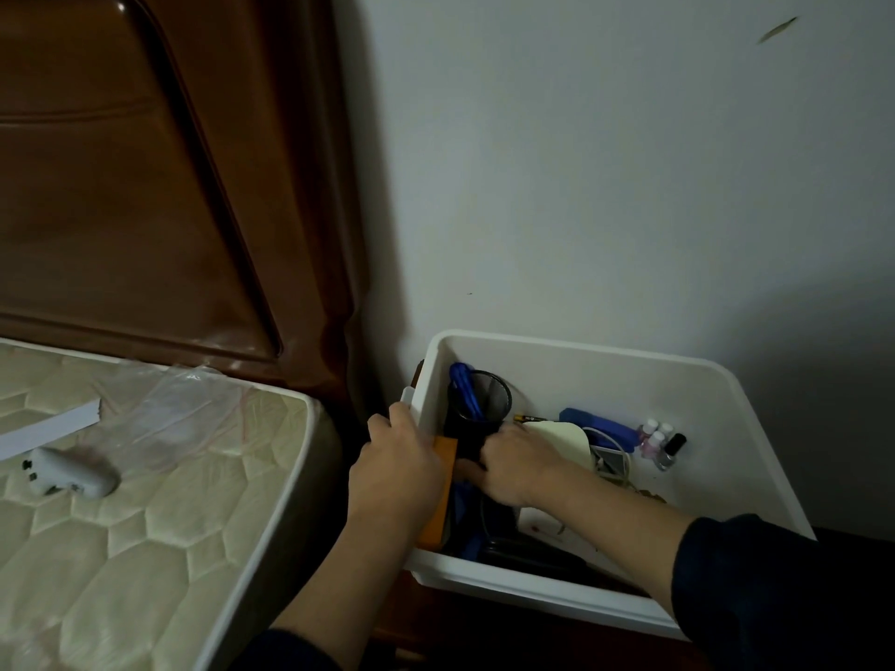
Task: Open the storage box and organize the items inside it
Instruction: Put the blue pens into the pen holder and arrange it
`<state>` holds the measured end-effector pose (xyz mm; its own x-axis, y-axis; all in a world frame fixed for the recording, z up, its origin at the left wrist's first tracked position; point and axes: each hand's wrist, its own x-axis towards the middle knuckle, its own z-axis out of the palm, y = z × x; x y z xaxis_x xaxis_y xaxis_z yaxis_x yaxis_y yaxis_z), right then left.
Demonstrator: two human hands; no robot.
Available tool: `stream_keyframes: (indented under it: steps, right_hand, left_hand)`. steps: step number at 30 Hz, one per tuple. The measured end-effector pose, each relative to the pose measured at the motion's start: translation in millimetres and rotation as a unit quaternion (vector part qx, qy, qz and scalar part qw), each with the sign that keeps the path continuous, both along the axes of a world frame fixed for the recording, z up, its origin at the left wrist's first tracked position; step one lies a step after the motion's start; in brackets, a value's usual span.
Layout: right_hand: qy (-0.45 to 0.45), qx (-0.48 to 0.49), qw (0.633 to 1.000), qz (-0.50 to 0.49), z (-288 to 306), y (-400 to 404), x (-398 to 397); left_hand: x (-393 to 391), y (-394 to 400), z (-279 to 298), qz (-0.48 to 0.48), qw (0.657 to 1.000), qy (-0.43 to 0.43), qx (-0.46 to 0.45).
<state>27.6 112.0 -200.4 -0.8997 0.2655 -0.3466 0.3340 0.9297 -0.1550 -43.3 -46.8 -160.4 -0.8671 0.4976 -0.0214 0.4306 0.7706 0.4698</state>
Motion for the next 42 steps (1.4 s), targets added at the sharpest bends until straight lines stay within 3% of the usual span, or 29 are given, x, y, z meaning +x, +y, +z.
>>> stream_keyframes:
  steps: [8, 13, 15, 25, 30, 32, 34, 36, 38, 42]
  right_hand:
    - [0.067, 0.016, 0.996, 0.052, 4.2, -9.3, 2.0]
    - [0.280, 0.004, 0.960, 0.001, 9.6, 5.8, 10.0]
    - [0.314, 0.010, 0.949, -0.030, 8.8, 15.1, 11.7]
    - [0.272, -0.044, 0.957, -0.092, -0.6, 25.7, -3.9]
    - [0.257, -0.062, 0.963, -0.054, 6.2, 25.8, 6.3]
    - [0.245, -0.103, 0.962, -0.069, 15.6, 24.8, 16.8]
    - [0.245, -0.186, 0.943, -0.125, 32.1, 22.3, 32.1]
    - [0.192, -0.320, 0.916, -0.149, 51.2, 19.5, 51.8]
    - [0.093, -0.415, 0.898, -0.112, 67.4, 14.0, 73.9]
    - [0.002, -0.404, 0.914, -0.051, 73.5, -0.1, 107.6]
  left_hand:
    - [0.9, -0.3, 2.5, -0.004, 1.000, -0.001, -0.007]
    - [1.5, 0.0, 3.4, -0.003, 1.000, 0.005, -0.008]
    - [1.8, -0.1, 4.0, -0.001, 1.000, 0.002, -0.003]
    - [2.2, -1.5, 3.3, -0.010, 1.000, 0.009, -0.009]
    - [2.5, -0.6, 4.8, -0.007, 1.000, -0.002, -0.005]
    - [4.8, -2.8, 8.3, 0.004, 1.000, 0.006, 0.016]
    - [8.8, -5.9, 13.3, 0.001, 0.997, 0.070, 0.018]
    - [13.9, -8.6, 19.1, -0.018, 0.990, 0.135, 0.034]
    - [18.7, -11.3, 23.5, -0.056, 0.982, 0.170, 0.065]
    - [33.1, -18.3, 26.0, -0.131, 0.969, 0.175, 0.116]
